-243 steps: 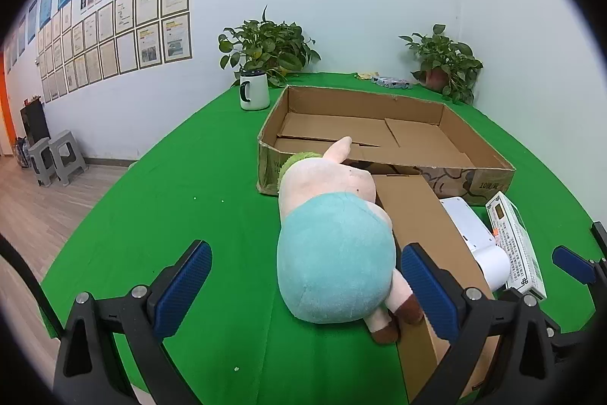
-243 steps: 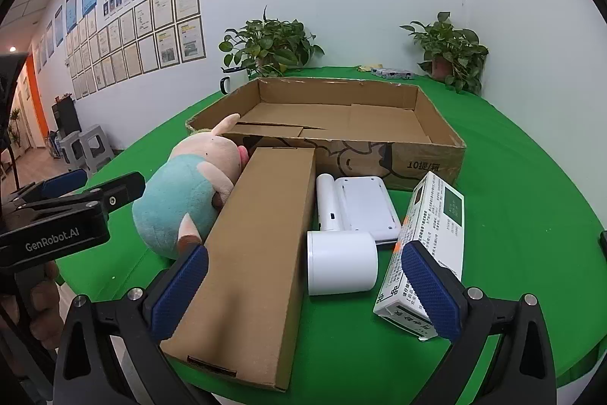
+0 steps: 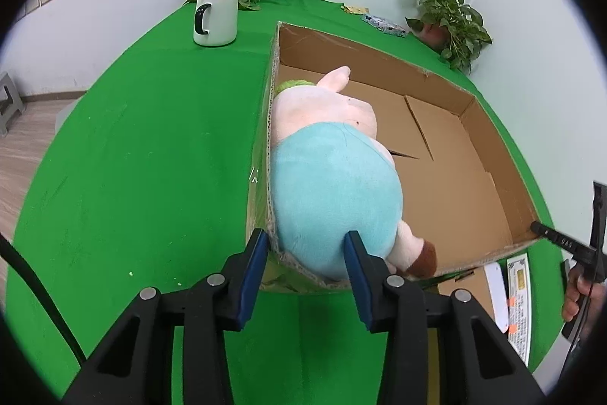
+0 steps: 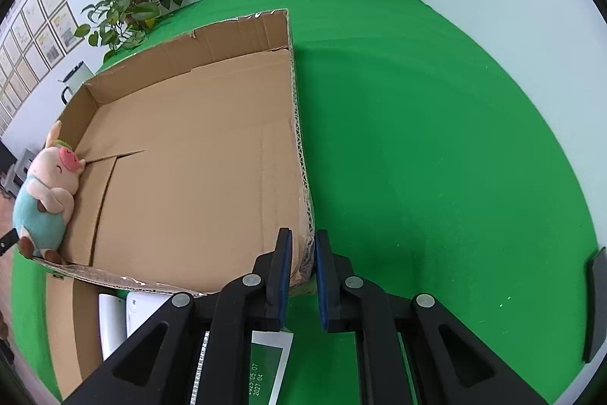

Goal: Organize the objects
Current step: 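Lower the plush pig into a corner of the cardboard box with both grippers, then open both grippers and pull them back from the pig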

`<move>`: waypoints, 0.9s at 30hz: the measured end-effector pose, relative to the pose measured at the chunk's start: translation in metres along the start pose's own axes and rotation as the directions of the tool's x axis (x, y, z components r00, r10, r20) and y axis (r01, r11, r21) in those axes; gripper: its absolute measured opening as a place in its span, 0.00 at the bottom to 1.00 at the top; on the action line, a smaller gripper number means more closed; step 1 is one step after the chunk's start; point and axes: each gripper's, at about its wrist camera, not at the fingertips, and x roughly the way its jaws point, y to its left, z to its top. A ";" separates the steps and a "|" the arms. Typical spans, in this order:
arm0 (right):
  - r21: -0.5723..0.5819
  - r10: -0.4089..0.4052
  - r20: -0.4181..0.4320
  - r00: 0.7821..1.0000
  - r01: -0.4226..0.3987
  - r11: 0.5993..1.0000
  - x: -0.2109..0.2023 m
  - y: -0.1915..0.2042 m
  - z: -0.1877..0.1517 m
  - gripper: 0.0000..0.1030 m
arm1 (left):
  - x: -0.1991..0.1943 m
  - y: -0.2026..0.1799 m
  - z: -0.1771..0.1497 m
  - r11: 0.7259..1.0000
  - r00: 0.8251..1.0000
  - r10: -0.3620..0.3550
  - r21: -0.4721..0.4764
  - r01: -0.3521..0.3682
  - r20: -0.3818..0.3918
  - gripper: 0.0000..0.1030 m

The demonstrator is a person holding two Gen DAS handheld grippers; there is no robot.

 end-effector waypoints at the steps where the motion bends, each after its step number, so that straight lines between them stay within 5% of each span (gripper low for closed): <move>1: -0.009 -0.013 0.018 1.000 0.013 1.000 -0.006 0.003 -0.001 0.15 | -0.001 -0.001 -0.001 1.000 1.000 0.005 0.007 -0.005 -0.001 0.37; 3: -0.031 -0.024 0.085 0.996 0.026 0.999 -0.023 0.016 0.000 0.30 | -0.002 -0.001 -0.004 1.000 1.000 0.010 0.015 -0.010 -0.006 0.34; 6: -0.079 0.071 0.174 0.982 -0.058 0.995 -0.056 0.046 -0.012 0.78 | 0.000 -0.001 -0.009 1.000 1.000 0.011 0.020 -0.010 -0.021 0.30; 7: -0.101 0.097 0.204 0.974 -0.077 0.992 -0.068 0.057 -0.020 0.87 | -0.001 -0.001 -0.010 1.000 1.000 0.023 -0.001 -0.023 -0.005 0.30; 11: -0.164 0.185 0.267 0.946 -0.145 0.976 -0.107 0.094 -0.046 0.97 | -0.017 -0.006 -0.015 0.999 0.998 0.041 -0.006 -0.041 0.050 0.29; 15: -0.169 0.192 0.311 0.931 -0.145 0.975 -0.132 0.121 -0.068 0.99 | -0.062 -0.028 -0.030 0.996 0.976 0.072 0.034 -0.080 0.204 0.32; 17: -0.163 0.199 0.312 0.929 -0.154 0.975 -0.137 0.128 -0.076 1.00 | -0.085 -0.044 -0.041 0.994 0.959 0.067 0.067 -0.089 0.274 0.65; 19: -0.167 0.191 0.305 0.933 -0.146 0.975 -0.139 0.135 -0.084 1.00 | -0.106 -0.061 -0.054 0.993 0.934 0.053 0.083 -0.088 0.352 0.81; 21: -0.177 0.176 0.316 0.932 -0.124 0.976 -0.144 0.138 -0.093 1.00 | -0.119 -0.076 -0.065 0.992 0.919 0.021 0.106 -0.068 0.393 0.81; 27: -0.187 0.154 0.365 0.918 -0.090 0.978 -0.158 0.136 -0.109 0.99 | -0.129 -0.101 -0.096 0.994 0.911 -0.025 0.110 -0.023 0.412 0.81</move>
